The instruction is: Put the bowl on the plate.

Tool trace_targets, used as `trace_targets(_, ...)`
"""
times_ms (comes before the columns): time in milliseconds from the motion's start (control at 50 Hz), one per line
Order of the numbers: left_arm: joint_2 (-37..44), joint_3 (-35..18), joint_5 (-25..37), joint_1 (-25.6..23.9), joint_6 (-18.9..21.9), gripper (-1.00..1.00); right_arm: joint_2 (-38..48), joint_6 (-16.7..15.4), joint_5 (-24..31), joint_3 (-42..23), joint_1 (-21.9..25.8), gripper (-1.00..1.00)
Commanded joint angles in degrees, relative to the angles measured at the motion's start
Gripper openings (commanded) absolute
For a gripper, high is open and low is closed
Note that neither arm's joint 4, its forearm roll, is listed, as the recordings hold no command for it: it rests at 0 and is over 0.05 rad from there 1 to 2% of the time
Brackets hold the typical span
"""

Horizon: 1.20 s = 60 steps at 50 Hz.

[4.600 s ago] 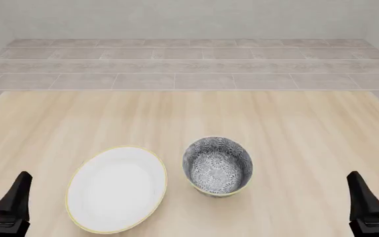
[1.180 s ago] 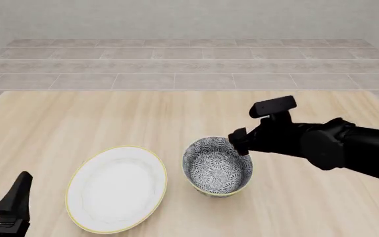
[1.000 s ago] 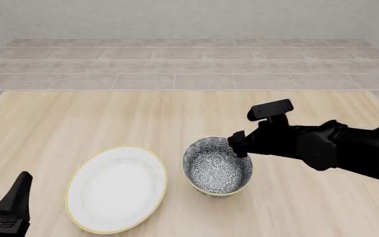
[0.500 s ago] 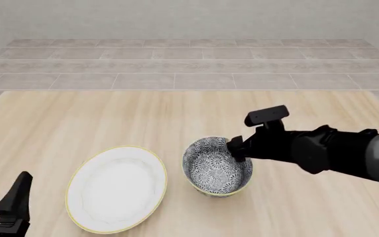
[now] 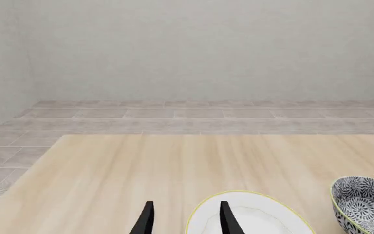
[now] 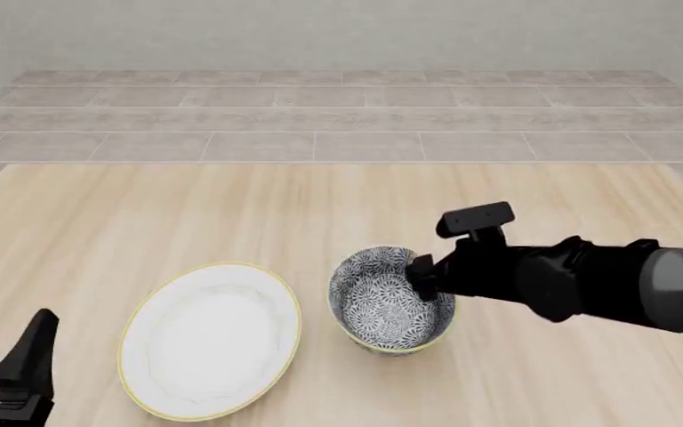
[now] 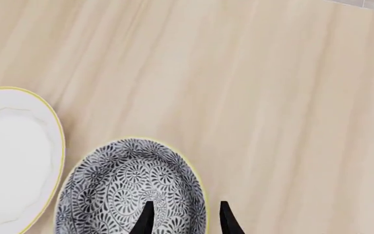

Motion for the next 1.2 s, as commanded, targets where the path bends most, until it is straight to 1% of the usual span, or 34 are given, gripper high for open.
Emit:
trace_targets(20, 0.0, 0.0, 0.0, 0.0, 0.0, 1.00, 0.9, 0.5, -1.0, 0.6, 0.0, 1.00)
trace_targets(820, 0.0, 0.0, 0.0, 0.0, 0.0, 1.00, 2.9, 0.2, -3.2, 1.3, -0.2, 1.00)
trace_targets(1160, 0.0, 0.0, 0.0, 0.0, 0.0, 1.00, 4.1, 1.3, -4.9, 2.2, 0.0, 1.00)
trace_targets(1200, 0.0, 0.0, 0.0, 0.0, 0.0, 1.00, 4.5, 1.9, -5.4, 2.5, 0.3, 1.00)
